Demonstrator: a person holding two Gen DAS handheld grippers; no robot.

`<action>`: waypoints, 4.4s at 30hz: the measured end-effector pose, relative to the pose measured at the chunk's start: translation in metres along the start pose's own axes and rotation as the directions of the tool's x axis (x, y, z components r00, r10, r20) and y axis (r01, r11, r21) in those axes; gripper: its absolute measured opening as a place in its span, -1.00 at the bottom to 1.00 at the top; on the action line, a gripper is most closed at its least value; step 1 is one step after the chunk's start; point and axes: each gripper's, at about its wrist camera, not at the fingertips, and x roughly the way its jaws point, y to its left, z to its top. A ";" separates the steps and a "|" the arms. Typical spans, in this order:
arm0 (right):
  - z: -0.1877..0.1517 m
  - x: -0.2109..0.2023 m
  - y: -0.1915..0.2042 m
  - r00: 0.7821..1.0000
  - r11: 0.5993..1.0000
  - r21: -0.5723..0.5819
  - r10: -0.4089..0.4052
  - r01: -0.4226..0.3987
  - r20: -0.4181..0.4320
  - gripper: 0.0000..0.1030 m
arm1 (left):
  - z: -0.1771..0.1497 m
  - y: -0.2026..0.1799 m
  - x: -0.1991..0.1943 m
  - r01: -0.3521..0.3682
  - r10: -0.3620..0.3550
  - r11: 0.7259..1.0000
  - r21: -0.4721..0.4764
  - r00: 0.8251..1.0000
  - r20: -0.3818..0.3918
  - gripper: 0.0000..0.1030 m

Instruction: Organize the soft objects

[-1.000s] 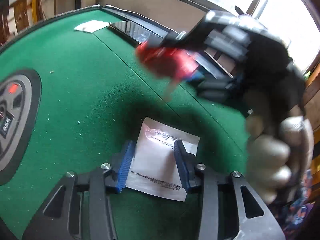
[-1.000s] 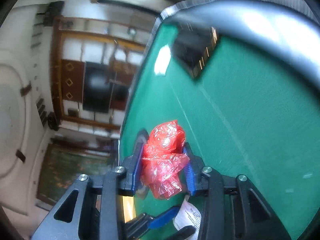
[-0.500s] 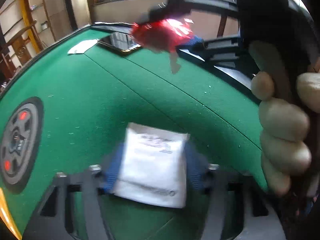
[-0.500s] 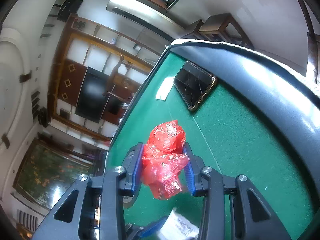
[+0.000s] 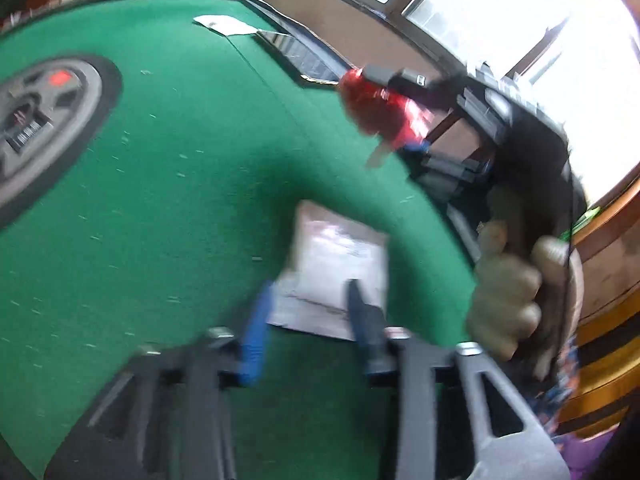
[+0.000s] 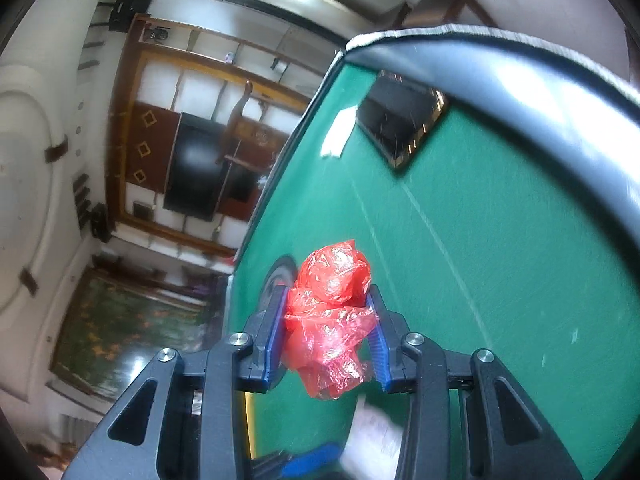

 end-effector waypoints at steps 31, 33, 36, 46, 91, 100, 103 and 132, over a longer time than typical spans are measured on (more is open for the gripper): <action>-0.045 -0.045 -0.035 0.990 0.999 -0.050 -0.014 0.007 -0.140 -0.40 | -0.010 -0.010 0.011 0.420 -0.442 0.864 -0.280 0.897 -0.018 0.64; -0.050 -0.056 -0.025 0.976 0.972 -0.174 -0.183 0.161 -0.118 -0.40 | -0.008 -0.019 0.001 0.335 -0.346 0.925 -0.179 0.937 -0.035 0.64; -0.061 -0.056 -0.008 0.914 0.870 -0.352 -0.396 0.344 -0.084 -0.40 | -0.007 -0.047 -0.001 -0.018 0.024 0.990 0.141 0.999 -0.045 0.63; -0.042 -0.046 -0.018 0.912 0.886 -0.322 -0.390 0.334 -0.129 -0.38 | -0.026 -0.090 0.027 0.042 0.000 0.916 0.398 0.994 -0.106 0.61; -0.086 0.066 -0.074 0.813 0.836 0.385 0.509 -0.391 -0.282 -0.43 | -0.055 0.006 -0.059 0.384 -0.378 0.911 -0.148 0.923 0.071 0.93; -0.072 0.023 -0.102 0.812 0.761 0.425 0.576 -0.490 -0.096 -0.43 | -0.056 -0.025 -0.021 0.444 -0.447 0.887 -0.122 0.894 0.003 0.93; -0.072 0.014 -0.100 0.824 0.765 0.425 0.562 -0.483 -0.074 -0.42 | -0.057 -0.041 -0.014 0.423 -0.426 0.903 -0.078 0.904 -0.041 0.93; -0.046 -0.149 -0.026 0.991 0.994 -0.097 0.069 -0.057 0.117 -0.34 | -0.050 -0.140 0.027 -0.195 0.230 0.880 0.434 0.973 -0.030 -1.00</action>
